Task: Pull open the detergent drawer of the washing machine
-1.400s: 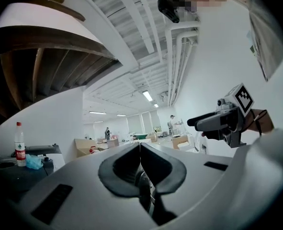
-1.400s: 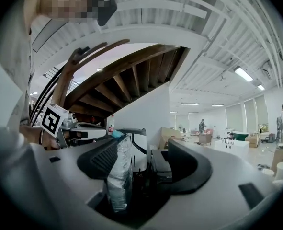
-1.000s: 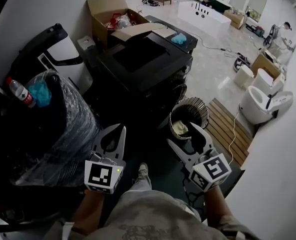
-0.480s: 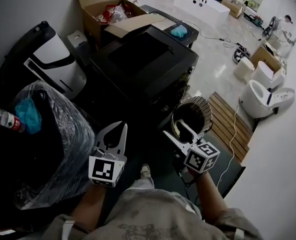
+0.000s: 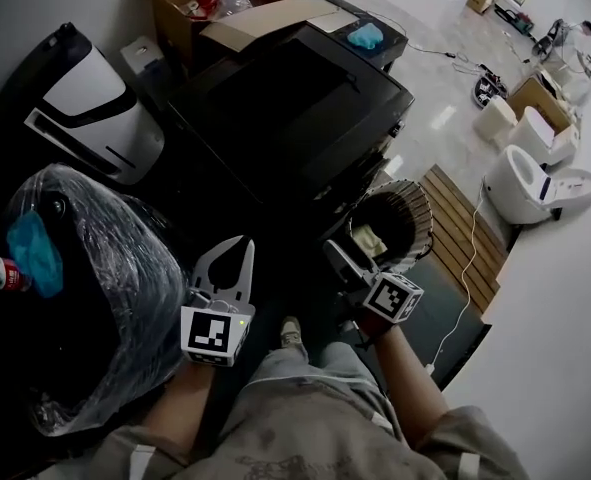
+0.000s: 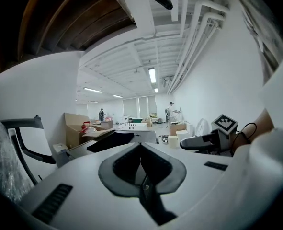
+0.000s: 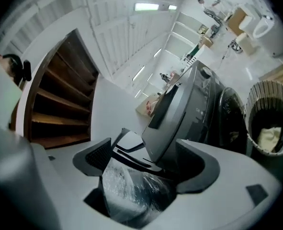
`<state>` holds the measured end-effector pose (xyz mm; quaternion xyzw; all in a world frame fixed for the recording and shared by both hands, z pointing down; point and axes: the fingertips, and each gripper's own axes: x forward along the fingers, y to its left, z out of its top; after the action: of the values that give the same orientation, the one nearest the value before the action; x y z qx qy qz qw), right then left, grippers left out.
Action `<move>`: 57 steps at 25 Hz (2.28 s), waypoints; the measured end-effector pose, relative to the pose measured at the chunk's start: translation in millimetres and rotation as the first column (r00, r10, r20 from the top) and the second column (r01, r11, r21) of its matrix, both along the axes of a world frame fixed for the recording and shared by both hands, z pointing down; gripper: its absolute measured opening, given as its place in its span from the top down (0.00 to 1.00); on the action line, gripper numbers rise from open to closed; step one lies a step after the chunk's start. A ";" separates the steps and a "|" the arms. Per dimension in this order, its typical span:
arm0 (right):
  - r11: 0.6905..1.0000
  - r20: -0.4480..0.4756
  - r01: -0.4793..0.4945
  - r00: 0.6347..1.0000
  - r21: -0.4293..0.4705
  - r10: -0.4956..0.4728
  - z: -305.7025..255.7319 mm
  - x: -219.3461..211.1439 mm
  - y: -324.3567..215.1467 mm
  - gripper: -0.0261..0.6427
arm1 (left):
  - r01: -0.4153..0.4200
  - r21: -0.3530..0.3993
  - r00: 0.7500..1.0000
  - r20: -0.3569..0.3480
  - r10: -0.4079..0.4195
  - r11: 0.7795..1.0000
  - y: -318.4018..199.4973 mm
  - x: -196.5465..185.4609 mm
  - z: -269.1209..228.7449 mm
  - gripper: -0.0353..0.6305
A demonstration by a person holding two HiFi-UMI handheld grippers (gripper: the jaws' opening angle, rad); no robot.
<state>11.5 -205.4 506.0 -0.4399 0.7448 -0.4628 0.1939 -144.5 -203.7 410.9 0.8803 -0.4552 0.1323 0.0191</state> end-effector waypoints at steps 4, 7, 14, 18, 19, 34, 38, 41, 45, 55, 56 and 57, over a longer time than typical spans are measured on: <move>0.999 0.135 -0.045 0.990 -0.011 0.046 18.3 2.7 -21.6 0.36 | 0.083 -0.001 0.995 -0.051 -0.083 0.997 -16.1 -8.9 13.7 0.92; 0.996 0.195 -0.054 0.979 -0.072 0.067 45.7 5.3 -33.1 0.36 | 0.141 0.015 0.989 -0.039 -0.140 0.990 -28.8 -16.3 23.8 0.92; 0.989 0.237 -0.010 0.970 -0.146 0.045 96.7 9.7 -55.7 0.35 | 0.209 -0.035 0.978 -0.019 -0.210 0.977 -42.0 -11.7 62.2 0.92; 0.991 0.266 0.023 0.964 -0.133 0.013 116.1 10.0 -70.9 0.34 | 0.218 -0.053 0.976 -0.007 -0.219 0.974 -41.2 -4.4 83.1 0.92; 0.990 0.276 0.026 0.961 -0.138 0.013 122.1 9.7 -74.7 0.34 | 0.222 -0.058 0.975 -0.007 -0.223 0.973 -40.6 -3.2 87.9 0.92; 0.990 0.403 0.054 0.915 -0.130 0.004 156.5 -15.0 -111.5 0.30 | 0.233 -0.096 0.972 0.013 -0.233 0.968 -40.6 -3.5 139.5 0.92; 0.988 0.431 0.058 0.902 -0.140 0.008 159.3 -22.0 -115.7 0.29 | 0.239 -0.104 0.971 0.002 -0.240 0.965 -41.4 -5.9 143.6 0.92; 0.989 0.463 0.062 0.887 -0.133 0.006 157.7 -24.7 -117.3 0.29 | 0.238 -0.102 0.971 -0.003 -0.240 0.966 -41.4 -7.6 143.6 0.92; 0.992 0.454 0.061 0.891 -0.114 -0.003 154.7 -23.9 -117.6 0.30 | 0.239 -0.108 0.971 0.002 -0.240 0.965 -40.9 -9.4 145.3 0.92; 0.988 0.454 0.064 0.891 -0.138 0.005 154.5 -17.4 -106.5 0.30 | 0.224 -0.122 0.974 0.010 -0.225 0.967 -37.5 -6.2 144.1 0.92; 0.988 0.455 0.064 0.890 -0.140 0.007 154.1 -15.8 -104.0 0.30 | 0.222 -0.124 0.975 0.011 -0.222 0.967 -36.7 -5.5 144.1 0.92; 0.988 0.456 0.064 0.890 -0.143 0.008 153.7 -14.1 -101.3 0.30 | 0.220 -0.129 0.975 0.013 -0.220 0.967 -35.6 -4.8 144.3 0.92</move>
<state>-2.6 -306.7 659.8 -0.3224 0.6470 -0.6115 0.3217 -149.3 -239.4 555.1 0.8214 -0.5404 0.1583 0.0911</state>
